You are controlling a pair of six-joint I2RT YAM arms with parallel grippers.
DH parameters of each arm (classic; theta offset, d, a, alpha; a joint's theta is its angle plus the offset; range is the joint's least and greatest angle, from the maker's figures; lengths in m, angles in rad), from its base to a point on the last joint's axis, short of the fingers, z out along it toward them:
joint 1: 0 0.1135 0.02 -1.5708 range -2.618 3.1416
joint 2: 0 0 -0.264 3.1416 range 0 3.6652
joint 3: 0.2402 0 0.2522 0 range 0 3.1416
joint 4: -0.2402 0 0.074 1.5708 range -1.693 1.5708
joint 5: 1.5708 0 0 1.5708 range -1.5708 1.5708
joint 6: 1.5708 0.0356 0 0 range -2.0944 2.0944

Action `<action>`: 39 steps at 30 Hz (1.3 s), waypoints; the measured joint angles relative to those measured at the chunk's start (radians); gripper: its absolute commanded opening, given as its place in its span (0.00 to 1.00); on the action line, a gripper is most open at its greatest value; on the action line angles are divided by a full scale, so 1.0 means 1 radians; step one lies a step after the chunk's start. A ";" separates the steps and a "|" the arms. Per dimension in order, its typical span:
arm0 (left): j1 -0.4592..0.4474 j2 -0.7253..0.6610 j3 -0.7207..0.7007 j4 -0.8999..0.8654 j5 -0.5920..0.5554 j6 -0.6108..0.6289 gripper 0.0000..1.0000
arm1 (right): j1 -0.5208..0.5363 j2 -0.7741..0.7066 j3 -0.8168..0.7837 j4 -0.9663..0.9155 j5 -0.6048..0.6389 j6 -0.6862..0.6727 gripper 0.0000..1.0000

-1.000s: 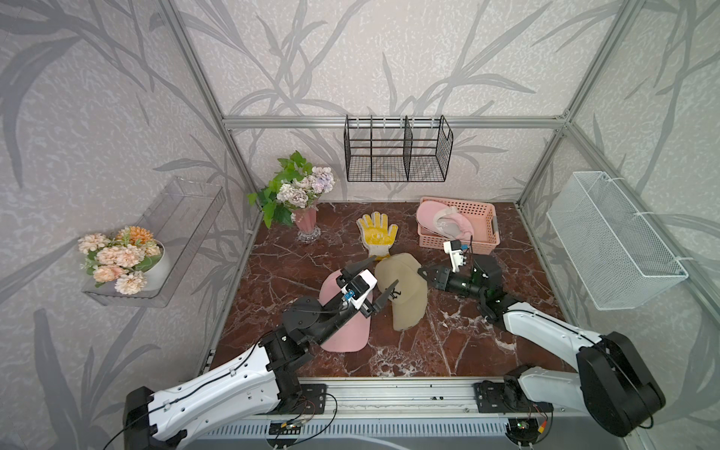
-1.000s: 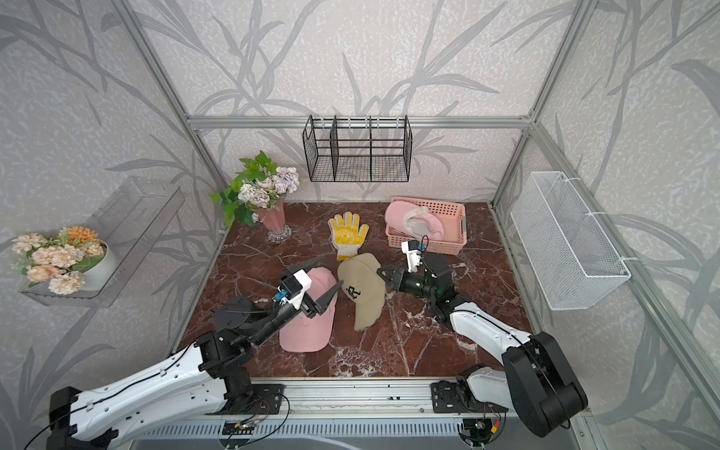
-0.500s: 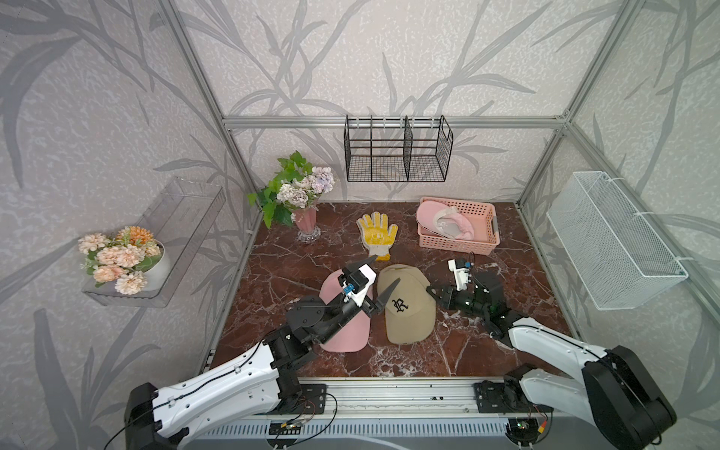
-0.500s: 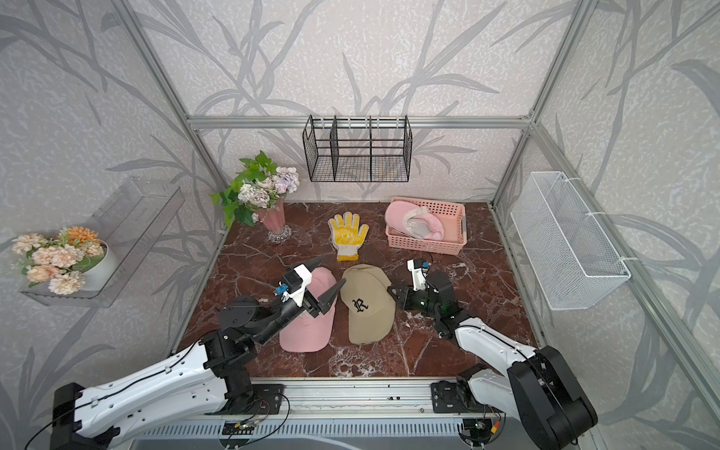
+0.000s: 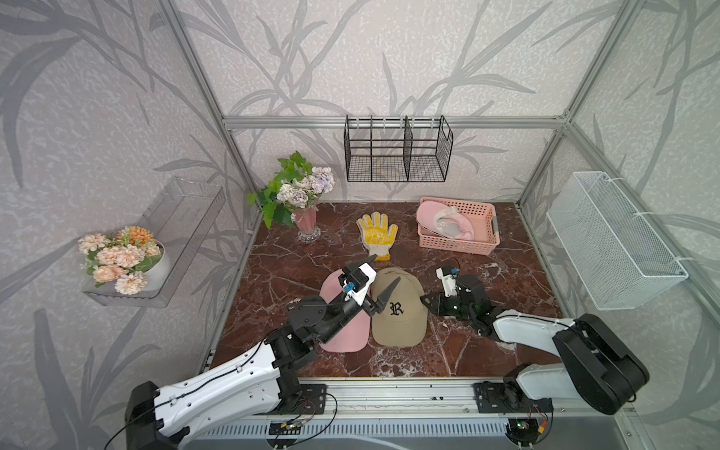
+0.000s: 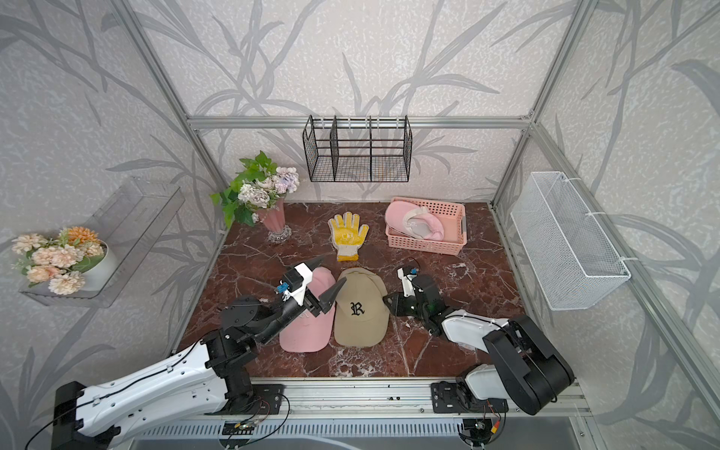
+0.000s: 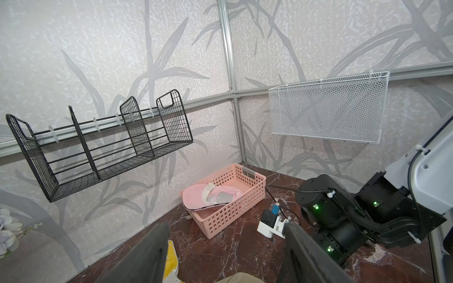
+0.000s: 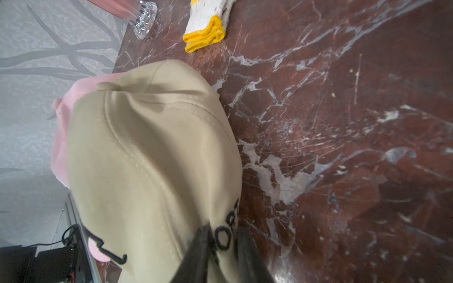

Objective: Turn the baseball cap inside out
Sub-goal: Place the baseball cap at the center of the board, then pick up the baseball cap from the basket.

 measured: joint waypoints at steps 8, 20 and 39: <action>0.000 0.000 0.000 -0.003 -0.029 -0.015 0.80 | 0.005 0.017 0.071 -0.046 0.038 -0.053 0.63; 0.115 0.036 0.034 -0.132 -0.256 -0.322 0.83 | -0.053 -0.206 0.435 -0.472 0.311 -0.344 0.71; 0.367 0.095 0.058 -0.301 -0.069 -0.632 0.83 | -0.181 0.380 0.977 -0.734 0.246 -0.911 0.52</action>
